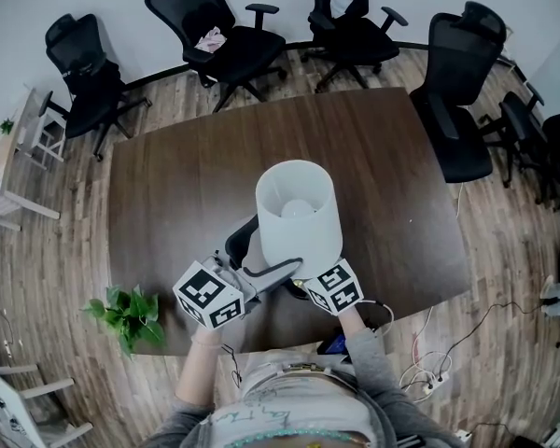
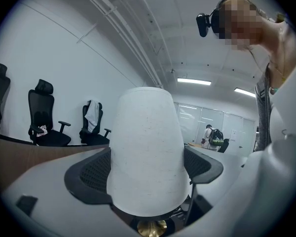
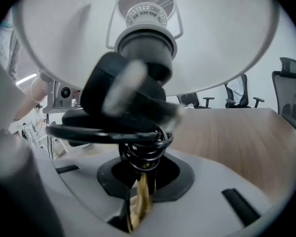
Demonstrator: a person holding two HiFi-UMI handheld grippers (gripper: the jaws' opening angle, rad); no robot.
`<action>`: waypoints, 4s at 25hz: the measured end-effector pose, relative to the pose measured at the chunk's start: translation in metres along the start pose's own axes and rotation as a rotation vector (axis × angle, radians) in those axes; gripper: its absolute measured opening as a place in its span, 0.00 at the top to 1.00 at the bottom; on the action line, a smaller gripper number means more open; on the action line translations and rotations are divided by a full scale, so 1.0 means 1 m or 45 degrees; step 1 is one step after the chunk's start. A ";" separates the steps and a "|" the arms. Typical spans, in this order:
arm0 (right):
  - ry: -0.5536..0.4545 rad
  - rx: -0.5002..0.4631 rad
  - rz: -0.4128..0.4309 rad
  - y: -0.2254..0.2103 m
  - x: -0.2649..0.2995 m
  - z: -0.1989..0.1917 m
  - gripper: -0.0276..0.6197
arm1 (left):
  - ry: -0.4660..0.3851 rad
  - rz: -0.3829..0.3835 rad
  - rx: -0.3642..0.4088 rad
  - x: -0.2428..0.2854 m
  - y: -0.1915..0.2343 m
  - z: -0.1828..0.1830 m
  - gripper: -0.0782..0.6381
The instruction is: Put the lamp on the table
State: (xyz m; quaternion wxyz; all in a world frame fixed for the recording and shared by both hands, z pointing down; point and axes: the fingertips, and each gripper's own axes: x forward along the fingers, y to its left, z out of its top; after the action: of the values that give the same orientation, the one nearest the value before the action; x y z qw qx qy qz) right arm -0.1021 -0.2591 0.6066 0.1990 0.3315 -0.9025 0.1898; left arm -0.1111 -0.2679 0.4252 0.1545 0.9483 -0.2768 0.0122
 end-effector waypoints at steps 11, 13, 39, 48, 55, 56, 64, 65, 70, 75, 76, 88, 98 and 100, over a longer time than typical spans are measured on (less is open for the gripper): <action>-0.029 0.022 -0.035 -0.006 -0.017 -0.004 0.74 | 0.001 0.024 -0.001 -0.004 -0.003 -0.003 0.23; -0.034 0.023 -0.040 -0.006 -0.019 -0.005 0.73 | 0.010 0.028 0.003 -0.004 -0.005 -0.001 0.23; -0.023 0.060 -0.061 -0.007 -0.057 -0.030 0.67 | 0.001 0.022 0.030 -0.012 -0.026 -0.013 0.23; -0.024 0.044 -0.078 -0.009 -0.075 -0.032 0.67 | -0.007 0.038 0.050 -0.015 -0.037 -0.015 0.23; -0.056 0.028 -0.090 -0.010 -0.084 -0.029 0.67 | -0.007 0.049 0.060 -0.017 -0.044 -0.019 0.23; -0.058 0.028 -0.091 -0.011 -0.085 -0.029 0.67 | -0.003 0.055 0.059 -0.017 -0.046 -0.018 0.23; -0.065 -0.026 -0.110 -0.013 -0.096 -0.027 0.67 | 0.010 0.073 0.064 -0.016 -0.055 -0.022 0.23; -0.062 -0.032 -0.112 -0.013 -0.097 -0.028 0.67 | 0.013 0.076 0.063 -0.016 -0.056 -0.023 0.23; -0.053 -0.052 -0.117 -0.014 -0.102 -0.033 0.67 | 0.015 0.074 0.071 -0.017 -0.060 -0.027 0.23; -0.038 -0.056 -0.113 -0.016 -0.105 -0.037 0.67 | 0.020 0.081 0.077 -0.021 -0.065 -0.034 0.23; -0.038 -0.059 -0.114 -0.017 -0.107 -0.037 0.67 | 0.020 0.082 0.080 -0.020 -0.067 -0.034 0.23; -0.095 -0.094 -0.169 -0.032 -0.125 -0.028 0.67 | 0.034 0.101 0.104 -0.025 -0.082 -0.045 0.23; -0.088 -0.099 -0.144 -0.033 -0.121 -0.027 0.66 | 0.029 0.108 0.092 -0.030 -0.086 -0.050 0.23; -0.086 -0.100 -0.140 -0.036 -0.121 -0.026 0.66 | 0.029 0.110 0.088 -0.030 -0.086 -0.051 0.23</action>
State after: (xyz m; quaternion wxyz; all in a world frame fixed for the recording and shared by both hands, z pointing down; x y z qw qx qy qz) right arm 0.0134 -0.2090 0.5776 0.1913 0.3786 -0.8959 0.1318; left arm -0.0881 -0.1682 0.4457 0.1240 0.9401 -0.3152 0.0392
